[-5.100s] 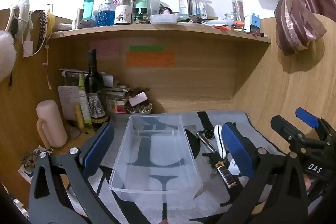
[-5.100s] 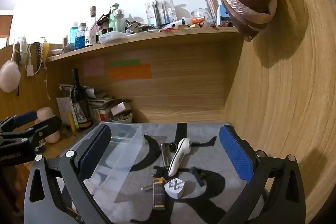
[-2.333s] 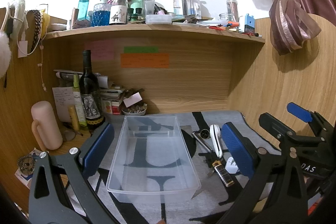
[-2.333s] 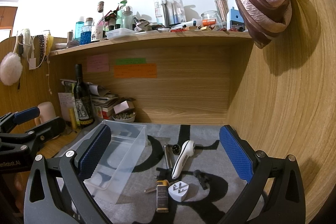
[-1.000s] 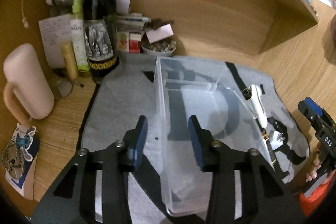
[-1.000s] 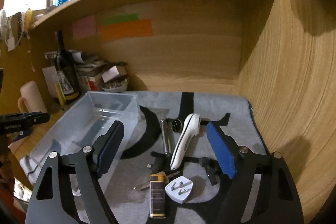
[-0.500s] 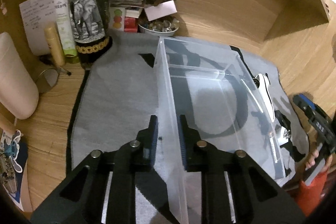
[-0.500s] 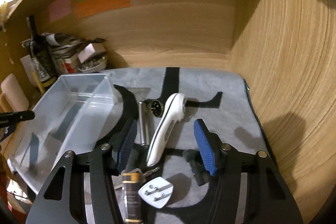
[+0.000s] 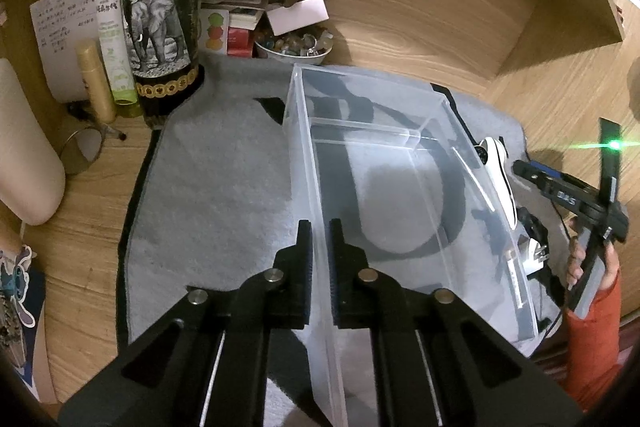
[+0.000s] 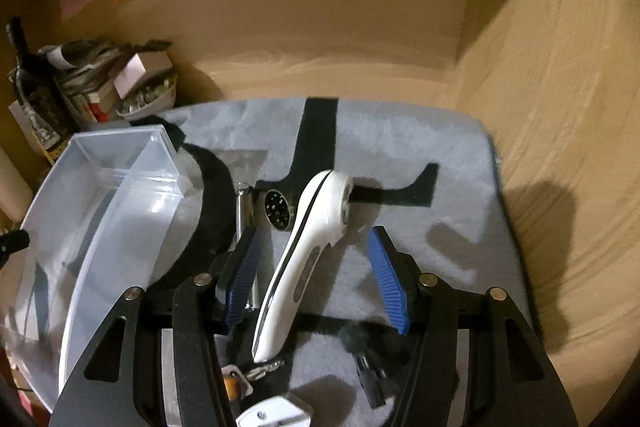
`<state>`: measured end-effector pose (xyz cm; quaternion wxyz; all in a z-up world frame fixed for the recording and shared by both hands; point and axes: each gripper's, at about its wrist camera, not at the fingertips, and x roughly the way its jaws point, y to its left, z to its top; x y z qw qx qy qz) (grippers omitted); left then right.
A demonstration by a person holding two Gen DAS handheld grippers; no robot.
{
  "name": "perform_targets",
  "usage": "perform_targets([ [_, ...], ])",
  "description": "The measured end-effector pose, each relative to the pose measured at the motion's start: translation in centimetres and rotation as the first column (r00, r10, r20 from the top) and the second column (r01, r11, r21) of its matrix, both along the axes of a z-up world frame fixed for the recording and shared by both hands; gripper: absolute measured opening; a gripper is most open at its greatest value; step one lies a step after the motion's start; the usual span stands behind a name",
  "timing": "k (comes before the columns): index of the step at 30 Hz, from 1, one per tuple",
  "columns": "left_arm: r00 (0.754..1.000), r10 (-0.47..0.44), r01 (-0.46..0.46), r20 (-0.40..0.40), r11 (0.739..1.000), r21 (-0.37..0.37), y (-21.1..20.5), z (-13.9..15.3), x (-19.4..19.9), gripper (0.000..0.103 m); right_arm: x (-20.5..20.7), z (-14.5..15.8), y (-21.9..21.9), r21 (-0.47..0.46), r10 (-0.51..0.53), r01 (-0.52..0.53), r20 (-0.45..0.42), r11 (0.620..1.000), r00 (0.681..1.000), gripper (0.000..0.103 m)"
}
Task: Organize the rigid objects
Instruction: 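Grip the clear box wall with the left tool while the right tool approaches the white device, then grasp the white handheld device with the right tool and lift it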
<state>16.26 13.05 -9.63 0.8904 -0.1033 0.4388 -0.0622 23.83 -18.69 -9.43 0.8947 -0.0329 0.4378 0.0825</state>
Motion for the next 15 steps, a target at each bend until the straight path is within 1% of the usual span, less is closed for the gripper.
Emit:
perform_targets([
  [3, 1.000, -0.002, 0.002, 0.006, 1.000, 0.002, 0.0, 0.0, 0.0, 0.007, 1.3, -1.3, 0.1, 0.001, -0.002, 0.002, -0.070, 1.000, 0.998, 0.045],
  [5, 1.000, -0.003, 0.003, 0.011, 1.000, 0.005, 0.0, 0.0, -0.1, 0.007, 2.2, -2.2, 0.1, 0.023, -0.004, 0.007, -0.120, 1.000, 0.993, 0.044],
  [7, 1.000, -0.003, 0.003, 0.012, 1.000, 0.005, 0.0, 0.0, -0.1, 0.007, 2.8, -2.8, 0.1, 0.030, -0.007, 0.012, -0.155, 0.999, 0.988, 0.043],
  [8, 1.000, -0.004, 0.004, 0.013, 1.000, 0.006, 0.0, 0.0, -0.1, 0.008, 3.1, -3.2, 0.2, 0.023, -0.012, 0.016, -0.169, 1.000, 0.985, 0.040],
  [9, 1.000, -0.005, 0.005, 0.013, 1.000, 0.008, 0.0, 0.0, -0.1, 0.008, 3.3, -3.4, 0.3, 0.021, -0.010, 0.015, -0.182, 1.000, 0.983, 0.039],
  [13, 1.000, -0.004, 0.004, 0.015, 1.000, 0.006, 0.0, -0.1, -0.1, 0.008, 3.8, -4.2, 0.6, 0.001, -0.015, 0.016, -0.215, 1.000, 0.976, 0.039],
  [14, 1.000, -0.003, 0.003, 0.015, 1.000, 0.006, 0.0, -0.1, -0.1, 0.008, 3.8, -4.3, 0.7, -0.007, -0.018, 0.017, -0.210, 1.000, 0.977, 0.037],
  [15, 1.000, -0.003, 0.003, 0.016, 1.000, 0.007, -0.1, -0.1, -0.1, 0.007, 3.7, -4.2, 0.7, -0.015, -0.022, 0.019, -0.204, 1.000, 0.979, 0.033],
])
